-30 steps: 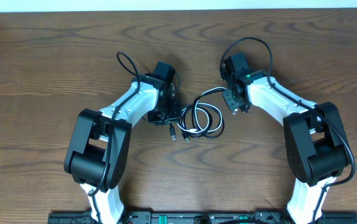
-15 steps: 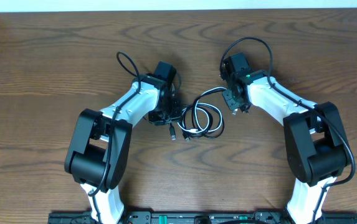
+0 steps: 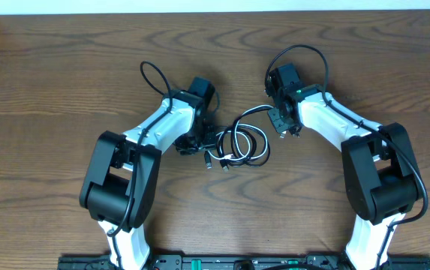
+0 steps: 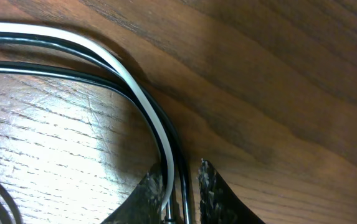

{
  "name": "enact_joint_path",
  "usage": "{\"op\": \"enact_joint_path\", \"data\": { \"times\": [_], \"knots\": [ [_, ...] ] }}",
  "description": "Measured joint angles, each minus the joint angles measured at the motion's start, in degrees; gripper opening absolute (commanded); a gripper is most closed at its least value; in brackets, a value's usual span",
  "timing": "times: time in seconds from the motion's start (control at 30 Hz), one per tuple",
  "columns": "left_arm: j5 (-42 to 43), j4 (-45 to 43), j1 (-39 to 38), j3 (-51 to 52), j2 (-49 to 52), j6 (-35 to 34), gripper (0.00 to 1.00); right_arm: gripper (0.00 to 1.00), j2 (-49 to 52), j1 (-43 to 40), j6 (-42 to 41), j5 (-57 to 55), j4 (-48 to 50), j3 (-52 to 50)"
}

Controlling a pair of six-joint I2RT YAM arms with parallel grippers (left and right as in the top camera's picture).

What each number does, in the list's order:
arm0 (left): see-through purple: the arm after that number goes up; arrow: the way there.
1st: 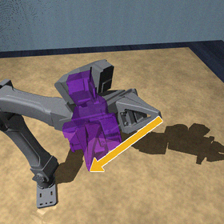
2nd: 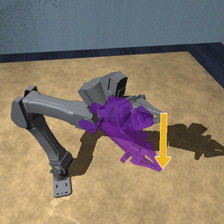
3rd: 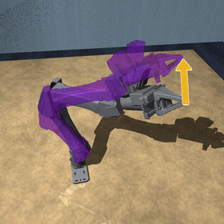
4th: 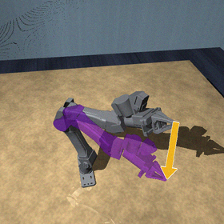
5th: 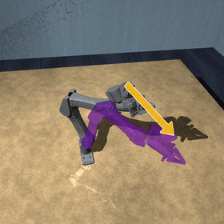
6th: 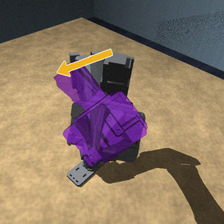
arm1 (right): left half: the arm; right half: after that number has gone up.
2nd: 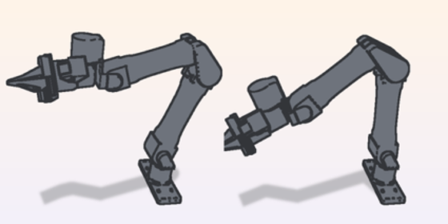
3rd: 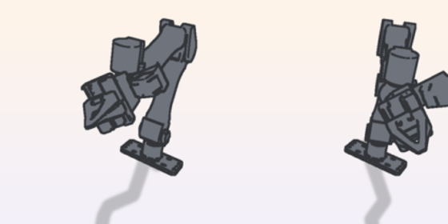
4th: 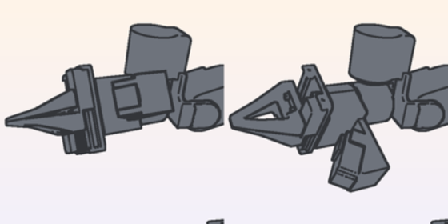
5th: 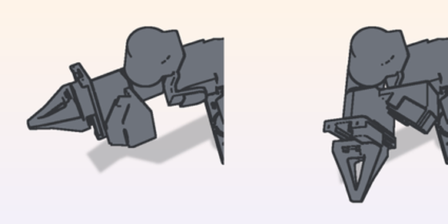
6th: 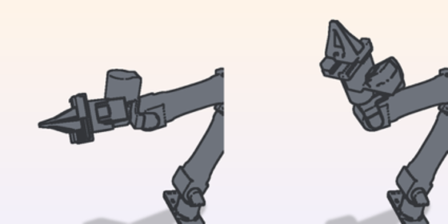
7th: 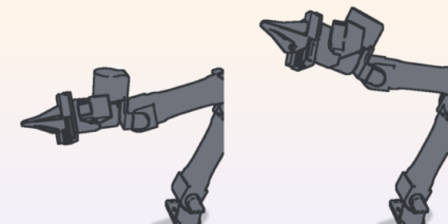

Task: Untangle cables

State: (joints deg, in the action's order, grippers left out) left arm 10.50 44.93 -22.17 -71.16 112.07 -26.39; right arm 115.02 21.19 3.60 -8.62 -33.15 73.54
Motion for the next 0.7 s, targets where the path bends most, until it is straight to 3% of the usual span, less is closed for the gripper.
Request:
{"op": "enact_joint_path", "data": {
  "times": [0.2, 0.7],
  "knots": [
    [-1.22, 4.7, 0.0, -3.69, 1.92, 0.0, 0.49, 0.18, 0.0, 0.0, 0.0, 0.0, 0.02, 0.0],
    [-1.88, 3.13, -1.68, -5.6, 1.95, -1.07, 0.49, 0.18, 0.0, 0.0, 0.0, -0.04, 0.02, 0.0]
  ]
}}
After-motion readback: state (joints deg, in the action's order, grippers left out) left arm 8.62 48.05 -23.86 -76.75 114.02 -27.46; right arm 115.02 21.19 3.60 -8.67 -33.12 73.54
